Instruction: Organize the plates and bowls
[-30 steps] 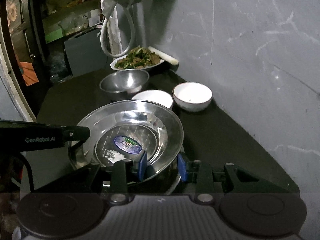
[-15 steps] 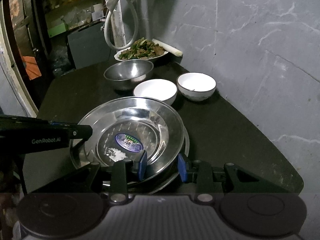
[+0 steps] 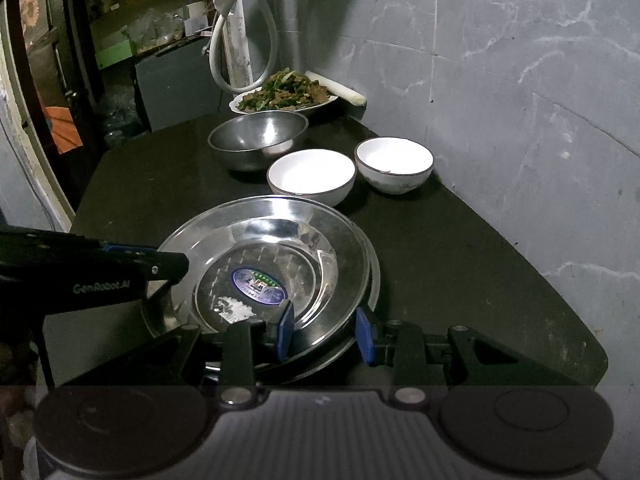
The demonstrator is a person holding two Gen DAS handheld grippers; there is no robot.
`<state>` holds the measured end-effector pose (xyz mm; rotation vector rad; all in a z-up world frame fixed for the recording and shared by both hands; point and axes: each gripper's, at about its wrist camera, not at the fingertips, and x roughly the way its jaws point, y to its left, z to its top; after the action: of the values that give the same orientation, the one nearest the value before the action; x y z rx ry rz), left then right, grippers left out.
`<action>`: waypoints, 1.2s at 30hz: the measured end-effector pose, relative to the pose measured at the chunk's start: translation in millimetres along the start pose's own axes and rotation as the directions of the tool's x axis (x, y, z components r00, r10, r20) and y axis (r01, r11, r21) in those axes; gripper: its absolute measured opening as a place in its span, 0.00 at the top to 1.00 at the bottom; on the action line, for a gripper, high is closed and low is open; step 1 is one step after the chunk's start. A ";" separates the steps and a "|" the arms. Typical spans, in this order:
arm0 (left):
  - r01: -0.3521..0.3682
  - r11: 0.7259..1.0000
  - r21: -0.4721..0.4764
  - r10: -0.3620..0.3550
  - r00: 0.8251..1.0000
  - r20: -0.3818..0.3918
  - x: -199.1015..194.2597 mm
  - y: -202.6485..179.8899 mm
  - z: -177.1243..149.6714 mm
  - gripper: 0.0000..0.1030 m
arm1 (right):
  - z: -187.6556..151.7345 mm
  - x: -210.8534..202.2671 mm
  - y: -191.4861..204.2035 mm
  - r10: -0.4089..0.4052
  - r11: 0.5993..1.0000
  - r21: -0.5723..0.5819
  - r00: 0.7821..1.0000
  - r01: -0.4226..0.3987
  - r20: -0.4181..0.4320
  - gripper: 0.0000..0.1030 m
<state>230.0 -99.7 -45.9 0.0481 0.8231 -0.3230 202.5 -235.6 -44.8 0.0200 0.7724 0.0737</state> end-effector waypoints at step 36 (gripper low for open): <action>-0.012 0.999 -0.049 0.011 1.000 -0.009 2.8 8.6 3.4 0.41 | 0.2 1.7 9.3 0.004 0.998 -0.059 1.000 -0.004 0.000 0.43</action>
<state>236.8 -92.7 -46.4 0.0085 0.8389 -0.2917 203.3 -226.2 -45.4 -0.0348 0.7698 0.1000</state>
